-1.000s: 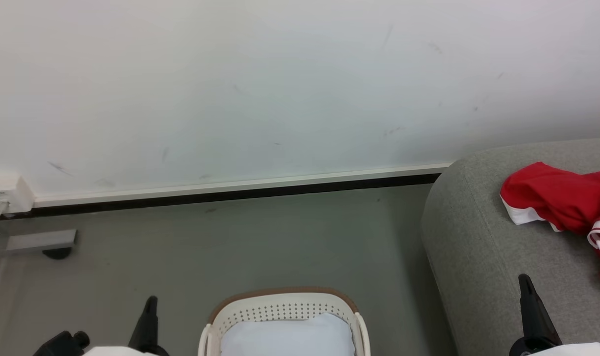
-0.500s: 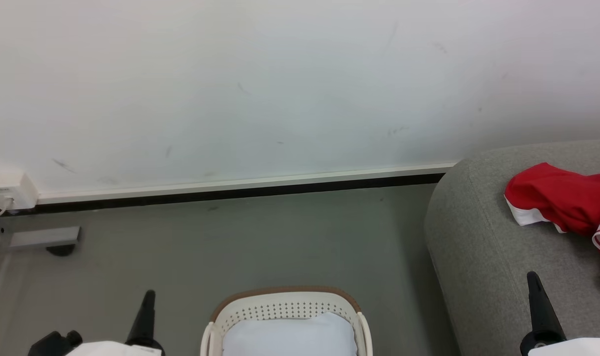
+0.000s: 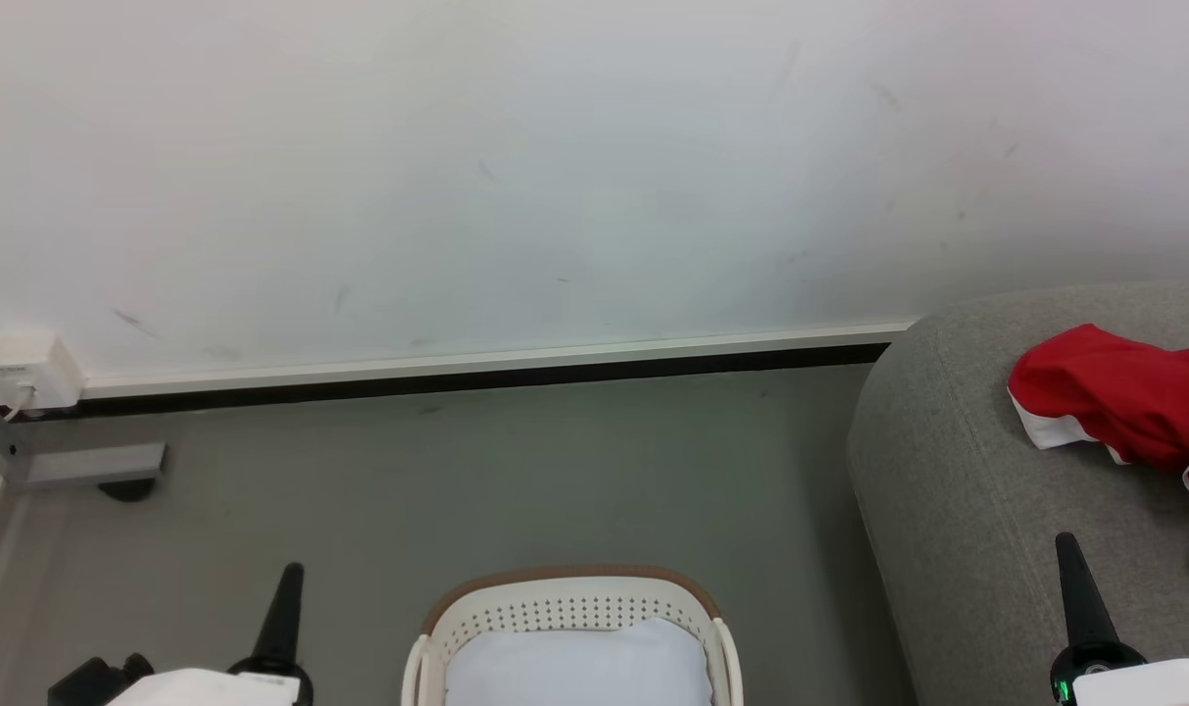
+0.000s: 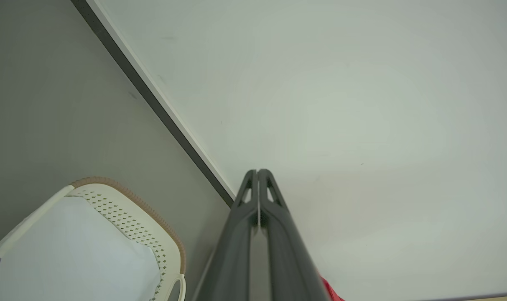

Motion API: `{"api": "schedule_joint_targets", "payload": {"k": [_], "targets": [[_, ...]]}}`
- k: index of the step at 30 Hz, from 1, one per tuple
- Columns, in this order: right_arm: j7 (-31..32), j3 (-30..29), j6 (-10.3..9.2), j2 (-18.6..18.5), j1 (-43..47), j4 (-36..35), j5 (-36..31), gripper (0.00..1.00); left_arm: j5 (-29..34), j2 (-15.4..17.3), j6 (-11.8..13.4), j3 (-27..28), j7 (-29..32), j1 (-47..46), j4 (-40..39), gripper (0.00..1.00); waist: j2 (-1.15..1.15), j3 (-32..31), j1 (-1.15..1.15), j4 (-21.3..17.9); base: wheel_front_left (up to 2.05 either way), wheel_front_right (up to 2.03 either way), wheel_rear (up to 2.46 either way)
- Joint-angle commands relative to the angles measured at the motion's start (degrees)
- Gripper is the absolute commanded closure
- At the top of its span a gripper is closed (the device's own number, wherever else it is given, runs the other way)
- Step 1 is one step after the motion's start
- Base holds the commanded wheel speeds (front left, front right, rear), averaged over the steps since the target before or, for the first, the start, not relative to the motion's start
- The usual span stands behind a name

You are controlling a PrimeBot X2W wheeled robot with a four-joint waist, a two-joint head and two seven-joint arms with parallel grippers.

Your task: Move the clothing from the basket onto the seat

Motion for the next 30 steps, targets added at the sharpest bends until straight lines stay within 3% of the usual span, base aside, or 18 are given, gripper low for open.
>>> {"api": "schedule_joint_targets", "payload": {"k": [1, 30], "targets": [[0.34, -0.41, -0.07, 0.03, -1.11, -0.19, 1.15, 1.00, -1.46, -0.06, -0.47, 0.50, 0.27, -1.06, -0.32, 1.00, 0.00, 0.01, 0.00, 0.04, 0.00, 0.00, 0.00], [4.32, -3.47, -0.09, 0.61, -2.31, 1.04, 14.19, 1.00, -13.82, -1.53, -2.86, 3.74, 4.24, -2.35, 0.22, 1.00, 0.00, 0.38, 0.00, 1.18, 0.00, 0.00, 0.00]]}}
